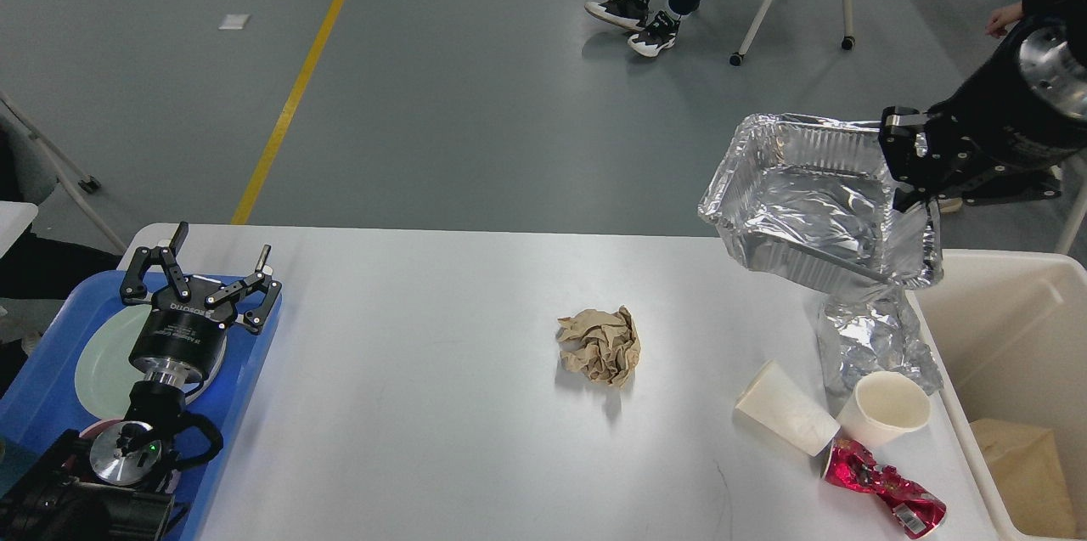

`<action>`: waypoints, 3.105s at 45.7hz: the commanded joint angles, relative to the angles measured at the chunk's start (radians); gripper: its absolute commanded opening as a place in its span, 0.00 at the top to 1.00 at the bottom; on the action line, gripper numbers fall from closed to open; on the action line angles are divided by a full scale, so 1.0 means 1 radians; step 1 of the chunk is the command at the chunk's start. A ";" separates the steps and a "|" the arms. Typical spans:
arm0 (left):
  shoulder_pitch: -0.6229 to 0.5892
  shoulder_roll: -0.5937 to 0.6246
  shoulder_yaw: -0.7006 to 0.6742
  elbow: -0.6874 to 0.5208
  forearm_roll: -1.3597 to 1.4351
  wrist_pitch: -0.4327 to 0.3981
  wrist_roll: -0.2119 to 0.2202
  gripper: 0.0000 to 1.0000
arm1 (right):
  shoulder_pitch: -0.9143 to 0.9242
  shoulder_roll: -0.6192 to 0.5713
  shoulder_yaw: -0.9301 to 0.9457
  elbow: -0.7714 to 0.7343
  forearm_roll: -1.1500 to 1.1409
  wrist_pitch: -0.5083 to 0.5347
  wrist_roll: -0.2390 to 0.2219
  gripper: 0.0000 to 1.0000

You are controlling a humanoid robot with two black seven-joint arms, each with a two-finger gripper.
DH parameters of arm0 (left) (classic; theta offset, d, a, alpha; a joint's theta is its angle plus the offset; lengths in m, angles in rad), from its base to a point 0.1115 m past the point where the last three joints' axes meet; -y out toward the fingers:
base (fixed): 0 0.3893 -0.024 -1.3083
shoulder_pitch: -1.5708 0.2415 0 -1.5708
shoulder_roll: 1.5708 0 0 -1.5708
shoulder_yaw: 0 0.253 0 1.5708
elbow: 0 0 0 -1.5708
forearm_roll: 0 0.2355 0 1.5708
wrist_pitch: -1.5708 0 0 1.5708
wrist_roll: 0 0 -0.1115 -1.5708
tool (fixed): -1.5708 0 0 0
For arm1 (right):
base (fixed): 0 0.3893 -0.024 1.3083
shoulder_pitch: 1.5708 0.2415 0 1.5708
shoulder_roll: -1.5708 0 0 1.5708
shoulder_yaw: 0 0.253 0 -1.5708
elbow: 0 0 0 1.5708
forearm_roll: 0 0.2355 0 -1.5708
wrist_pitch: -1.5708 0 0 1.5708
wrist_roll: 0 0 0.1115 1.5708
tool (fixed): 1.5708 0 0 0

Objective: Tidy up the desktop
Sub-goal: 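Lift the foil tray and drop it into the white bin, then withdraw the right gripper up from the bin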

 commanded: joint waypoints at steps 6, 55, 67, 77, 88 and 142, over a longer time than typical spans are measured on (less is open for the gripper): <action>0.000 0.000 0.000 0.000 0.000 0.000 0.000 0.04 | -0.049 -0.120 -0.076 0.000 -0.004 -0.109 -0.003 1.00; -0.001 0.000 0.002 0.000 0.000 0.000 0.000 0.04 | -1.756 -0.396 0.630 -1.341 -0.004 -0.390 -0.008 1.00; -0.001 0.000 0.002 0.000 0.000 0.000 -0.002 0.04 | -1.882 -0.295 0.653 -1.438 -0.004 -0.479 -0.011 1.00; -0.001 0.000 0.002 0.000 0.000 0.000 -0.002 0.04 | -1.944 -0.237 0.657 -1.439 -0.004 -0.553 -0.022 1.00; -0.001 0.000 0.002 0.000 0.000 0.000 -0.002 0.04 | -1.948 -0.237 0.657 -1.438 -0.004 -0.568 -0.052 1.00; -0.001 0.000 0.000 0.000 0.000 0.000 0.000 0.04 | -1.337 -0.372 0.383 -0.877 -0.370 -0.547 -0.074 0.00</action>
